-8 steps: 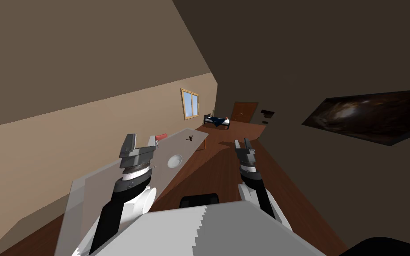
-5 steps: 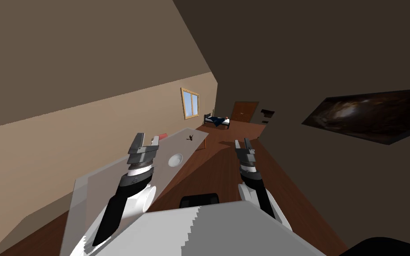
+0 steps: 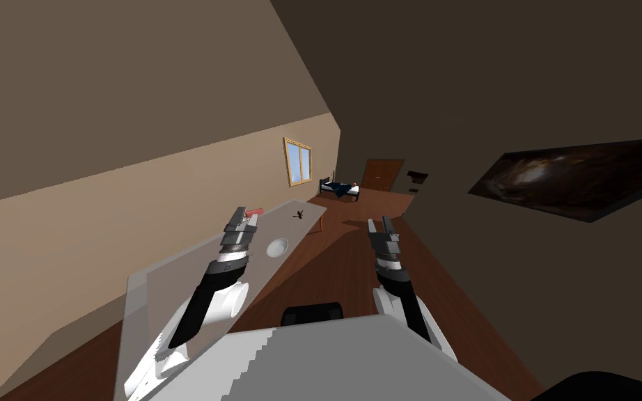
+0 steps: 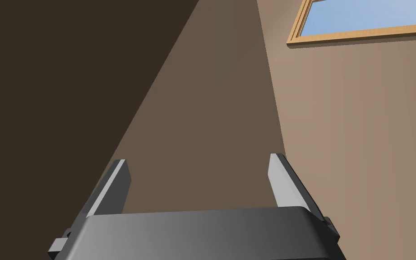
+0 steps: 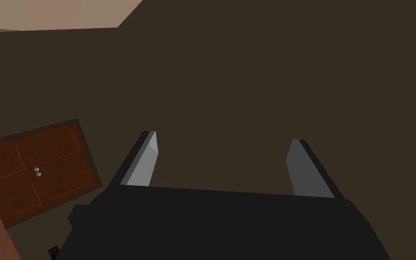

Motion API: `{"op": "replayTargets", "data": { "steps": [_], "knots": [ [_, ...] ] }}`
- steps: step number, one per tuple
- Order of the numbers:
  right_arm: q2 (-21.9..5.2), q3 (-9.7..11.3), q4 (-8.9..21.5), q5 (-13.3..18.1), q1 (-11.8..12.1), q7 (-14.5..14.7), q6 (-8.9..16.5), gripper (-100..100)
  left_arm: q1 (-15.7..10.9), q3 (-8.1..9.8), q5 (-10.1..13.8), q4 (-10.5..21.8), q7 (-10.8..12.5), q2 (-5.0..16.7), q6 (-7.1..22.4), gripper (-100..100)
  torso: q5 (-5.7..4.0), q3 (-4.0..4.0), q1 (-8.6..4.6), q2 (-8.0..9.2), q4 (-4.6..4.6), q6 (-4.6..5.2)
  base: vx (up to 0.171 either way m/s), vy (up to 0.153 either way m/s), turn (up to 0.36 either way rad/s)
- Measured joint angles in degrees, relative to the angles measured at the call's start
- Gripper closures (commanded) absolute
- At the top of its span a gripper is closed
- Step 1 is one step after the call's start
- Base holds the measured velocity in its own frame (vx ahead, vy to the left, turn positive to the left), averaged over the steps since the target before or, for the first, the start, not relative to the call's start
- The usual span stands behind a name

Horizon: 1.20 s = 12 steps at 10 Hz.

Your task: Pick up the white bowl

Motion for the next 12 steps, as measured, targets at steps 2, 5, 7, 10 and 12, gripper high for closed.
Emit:
{"op": "replayTargets", "data": {
  "steps": [2,5,7,10,12],
  "knots": [
    [0.0,0.0,0.0,0.0,0.0,0.0,0.0,0,-1.28,0.78,0.17,2.2,-0.16,0.65,2.9,-100,0.0,-0.04,-0.01,-0.08,-0.01,-0.01,-0.045,0.02,-0.013],
    [0.0,0.0,0.0,0.0,0.0,0.0,0.0,0,-4.88,1.6,0.17,6.3,-0.94,0.9,8.17,-100,0.01,-0.03,0.07,-0.06,-0.01,-0.01,-0.055,0.036,-0.031],
    [0.0,0.0,0.0,0.0,0.01,0.0,0.0,0,-5.59,1.69,0.15,8.38,-1.42,0.8,10.71,-100,0.0,-0.06,0.02,-0.11,-0.02,-0.01,-0.034,0.026,-0.021],
    [0.0,0.0,0.0,0.0,0.01,0.0,0.0,0,-8.34,2.27,0.27,12.39,-2.0,0.93,13.77,-100,-0.01,-0.09,-0.04,-0.17,-0.03,-0.02,-0.031,0.019,-0.031],
    [0.0,0.0,0.0,0.0,0.01,0.0,0.0,0,-10.12,2.76,0.5,15.2,-2.26,1.15,15.87,-100,-0.01,-0.1,-0.01,-0.19,-0.04,-0.02,-0.025,0.03,-0.033]
  ]
}}
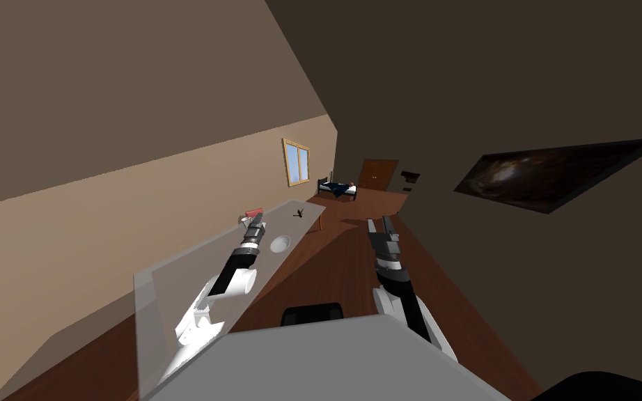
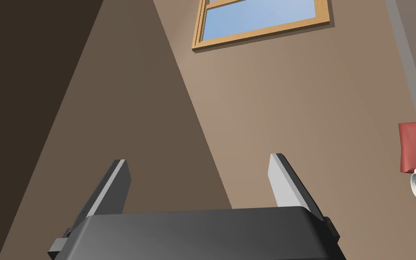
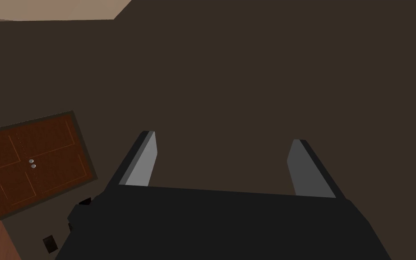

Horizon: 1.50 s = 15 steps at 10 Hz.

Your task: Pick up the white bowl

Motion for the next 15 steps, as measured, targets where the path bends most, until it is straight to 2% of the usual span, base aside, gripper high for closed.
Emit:
{"op": "replayTargets", "data": {
  "steps": [1,4,6,8,9,11,15],
  "knots": [
    [0.0,0.0,0.0,0.0,0.0,0.0,0.0,0,-1.17,0.15,0.01,2.1,-0.37,-0.16,0.97,-100,0.01,-0.01,0.03,0.0,-0.01,0.01,-0.023,0.029,-0.027],
    [0.0,0.0,0.0,0.0,0.0,0.0,0.0,0,-3.09,0.89,0.6,4.78,-0.61,0.44,4.9,-100,0.0,-0.01,-0.01,-0.01,0.0,-0.01,-0.02,0.025,-0.044],
    [0.0,0.0,0.0,0.0,0.0,0.0,0.0,0,-4.88,1.4,1.17,8.05,-1.11,0.61,7.82,-100,0.01,-0.01,0.06,-0.01,0.0,0.01,-0.023,0.04,-0.06],
    [0.0,0.0,0.0,0.0,0.0,0.0,0.0,0,-6.16,1.68,1.5,12.17,-1.61,0.43,9.41,-100,0.02,-0.02,0.06,-0.03,-0.01,0.0,-0.014,0.035,-0.045],
    [0.0,0.0,0.0,0.0,0.0,0.0,0.0,0,-6.38,1.78,1.62,12.62,-1.79,0.35,10.51,-100,0.01,-0.02,0.02,-0.04,-0.01,-0.01,-0.004,0.035,-0.064],
    [0.0,0.0,0.0,0.0,0.0,0.0,0.0,0,-8.58,2.46,2.37,15.96,-2.28,0.43,13.63,-100,0.02,-0.04,0.08,-0.08,-0.02,0.01,-0.008,0.045,-0.078],
    [0.0,0.0,0.0,0.0,0.0,0.0,0.0,0,-10.42,3.1,3.84,22.48,-2.81,0.93,16.51,-100,0.01,-0.06,0.03,-0.1,-0.02,0.0,-0.001,0.033,-0.054]
  ]
}}
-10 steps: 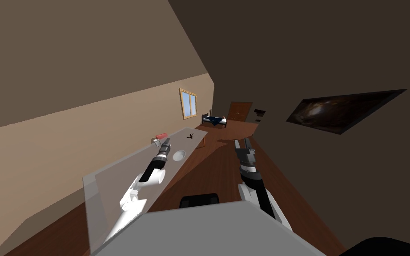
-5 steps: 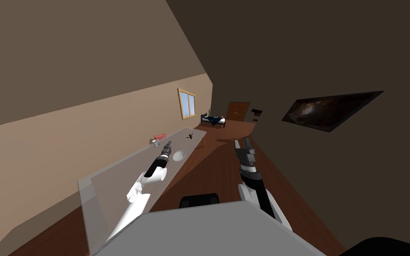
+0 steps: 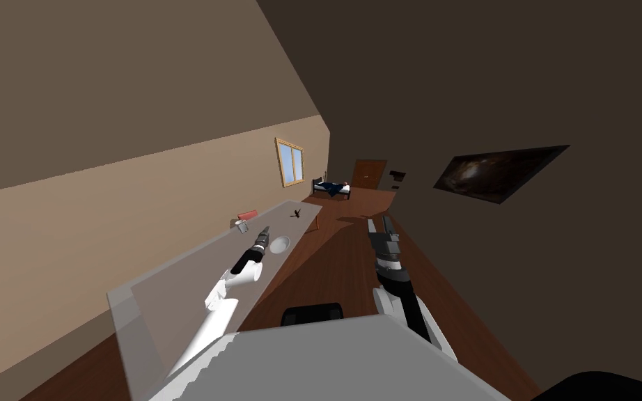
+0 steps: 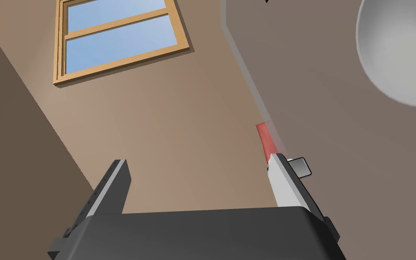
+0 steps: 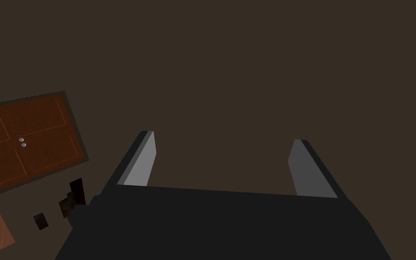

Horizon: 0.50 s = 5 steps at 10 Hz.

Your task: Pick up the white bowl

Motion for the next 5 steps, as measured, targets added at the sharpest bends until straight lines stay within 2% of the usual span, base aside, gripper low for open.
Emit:
{"op": "replayTargets", "data": {
  "steps": [2,5],
  "knots": [
    [0.0,0.0,0.0,0.0,0.0,0.0,0.0,0,-1.2,0.5,0.21,2.66,-0.46,-0.57,1.74,-100,0.0,-0.03,0.01,-0.05,-0.01,0.0,0.016,0.036,-0.06],
    [0.0,0.0,0.0,0.0,0.01,0.0,0.0,0,-1.9,0.71,1.54,7.23,-0.72,0.17,2.97,-100,0.0,-0.02,-0.01,-0.04,-0.01,-0.03,0.012,0.032,-0.061]
  ]
}}
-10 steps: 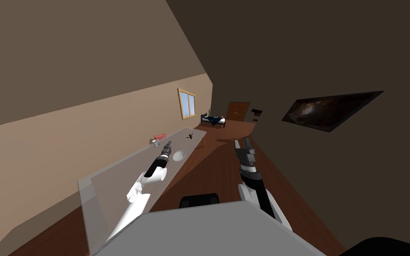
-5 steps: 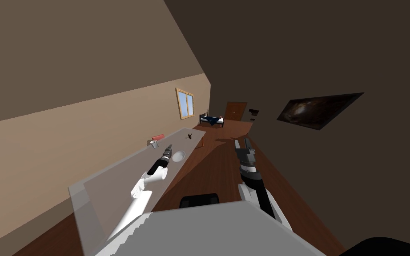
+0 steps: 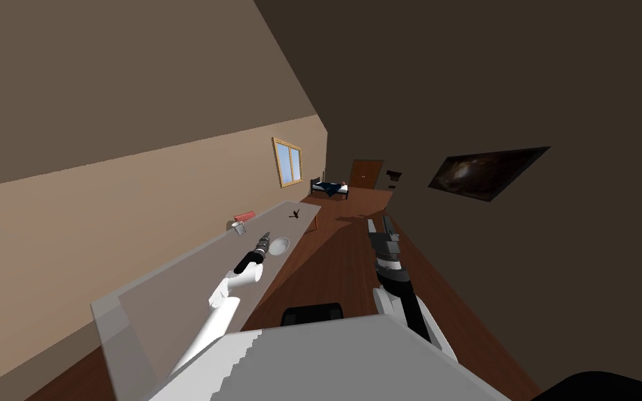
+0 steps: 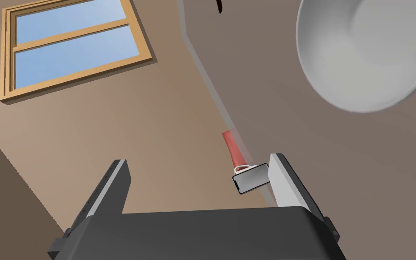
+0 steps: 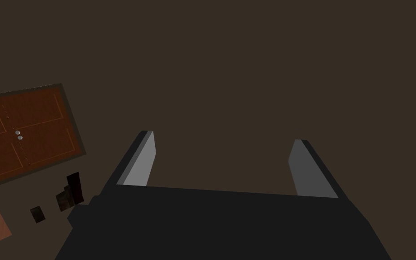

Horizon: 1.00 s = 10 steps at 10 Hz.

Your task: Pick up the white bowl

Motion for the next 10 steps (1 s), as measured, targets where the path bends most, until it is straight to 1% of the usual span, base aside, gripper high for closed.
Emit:
{"op": "replayTargets", "data": {
  "steps": [3,5,6,9,10],
  "knots": [
    [0.0,0.0,0.0,0.0,0.0,0.0,0.0,0,-1.44,0.39,1.53,4.83,-0.27,0.86,1.47,-100,-0.01,-0.03,-0.01,-0.05,-0.01,0.01,0.02,0.029,-0.059],
    [0.0,0.0,0.0,0.0,0.0,0.0,0.0,0,-1.77,0.78,1.77,7.16,-0.65,0.38,2.39,-100,0.0,-0.04,-0.01,-0.08,-0.01,0.01,0.029,0.029,-0.067],
    [0.0,0.0,0.0,0.0,0.0,0.0,0.0,0,-1.81,0.8,2.2,8.0,-0.72,0.67,2.89,-100,-0.01,-0.04,-0.02,-0.06,-0.01,-0.01,0.007,0.015,0.008],
    [0.0,0.0,0.0,0.0,0.0,0.0,0.0,0,-2.7,1.06,2.94,11.48,-0.9,0.98,3.36,-100,-0.01,-0.03,-0.04,-0.05,-0.01,0.0,0.024,0.026,-0.07],
    [0.0,0.0,0.0,0.0,0.0,0.0,0.0,0,-3.29,1.21,3.3,13.66,-1.05,1.06,3.25,-100,-0.01,-0.03,-0.02,-0.06,-0.01,0.01,0.051,0.035,-0.146]
  ]
}}
